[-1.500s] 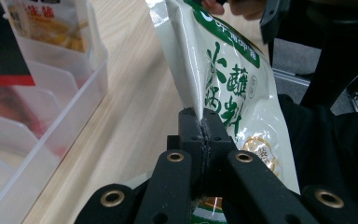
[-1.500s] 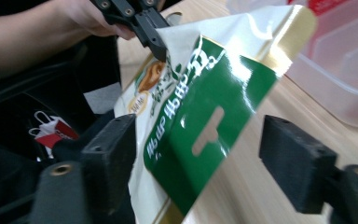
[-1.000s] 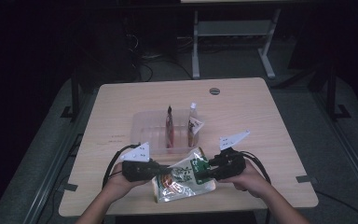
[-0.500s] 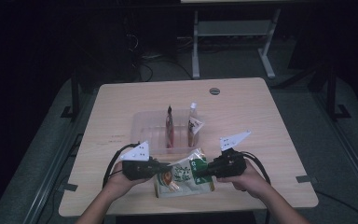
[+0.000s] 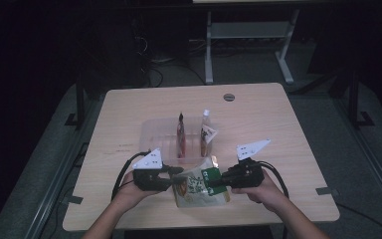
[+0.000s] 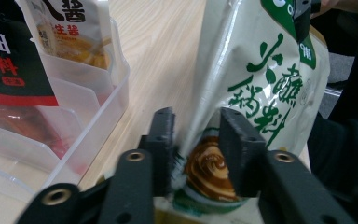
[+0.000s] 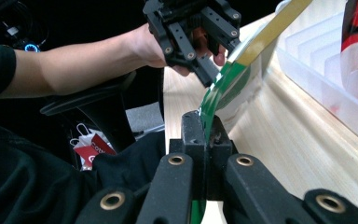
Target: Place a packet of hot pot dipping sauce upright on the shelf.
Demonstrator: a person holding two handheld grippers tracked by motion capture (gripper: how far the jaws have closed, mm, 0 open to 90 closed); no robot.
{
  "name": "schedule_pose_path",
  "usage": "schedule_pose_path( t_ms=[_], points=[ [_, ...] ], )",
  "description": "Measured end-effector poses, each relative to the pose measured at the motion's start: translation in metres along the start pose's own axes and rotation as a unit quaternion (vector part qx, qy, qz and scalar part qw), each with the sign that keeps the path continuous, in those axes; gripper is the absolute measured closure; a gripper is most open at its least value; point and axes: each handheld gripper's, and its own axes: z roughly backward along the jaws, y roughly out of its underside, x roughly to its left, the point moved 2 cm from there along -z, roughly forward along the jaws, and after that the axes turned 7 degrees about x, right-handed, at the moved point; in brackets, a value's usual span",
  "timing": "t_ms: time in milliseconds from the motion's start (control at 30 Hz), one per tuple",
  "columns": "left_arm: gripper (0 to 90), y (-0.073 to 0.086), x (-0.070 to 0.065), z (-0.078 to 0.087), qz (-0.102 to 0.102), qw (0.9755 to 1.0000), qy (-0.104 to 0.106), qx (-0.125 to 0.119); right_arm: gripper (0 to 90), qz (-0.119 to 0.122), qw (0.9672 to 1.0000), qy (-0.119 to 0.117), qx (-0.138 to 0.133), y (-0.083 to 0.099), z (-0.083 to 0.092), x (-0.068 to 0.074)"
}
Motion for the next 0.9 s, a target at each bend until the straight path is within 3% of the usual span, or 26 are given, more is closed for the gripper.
schedule_pose_path(
  t_ms=[200, 400, 700, 900],
  points=[
    [41.7, 0.001, -0.001, 0.0, 0.012, 0.9998, -0.011, 0.005, 90.0, 0.003, 0.9998, -0.001, -0.02, -0.002, 0.004, 0.001],
    [30.0, 0.002, -0.002, 0.001, 0.023, 0.9996, -0.013, 0.01, 90.0, 0.015, 0.9995, 0.004, -0.027, -0.007, 0.01, 0.006],
    [17.5, 0.005, -0.009, 0.005, 0.036, 0.9989, -0.004, 0.032, 90.0, 0.043, 0.9986, 0.015, -0.029, -0.017, 0.012, 0.014],
    [16.1, 0.02, -0.012, 0.016, 0.04, 0.9983, -0.015, 0.04, 90.0, 0.055, 0.9977, 0.026, -0.031, -0.024, 0.015, 0.015]
  ],
)
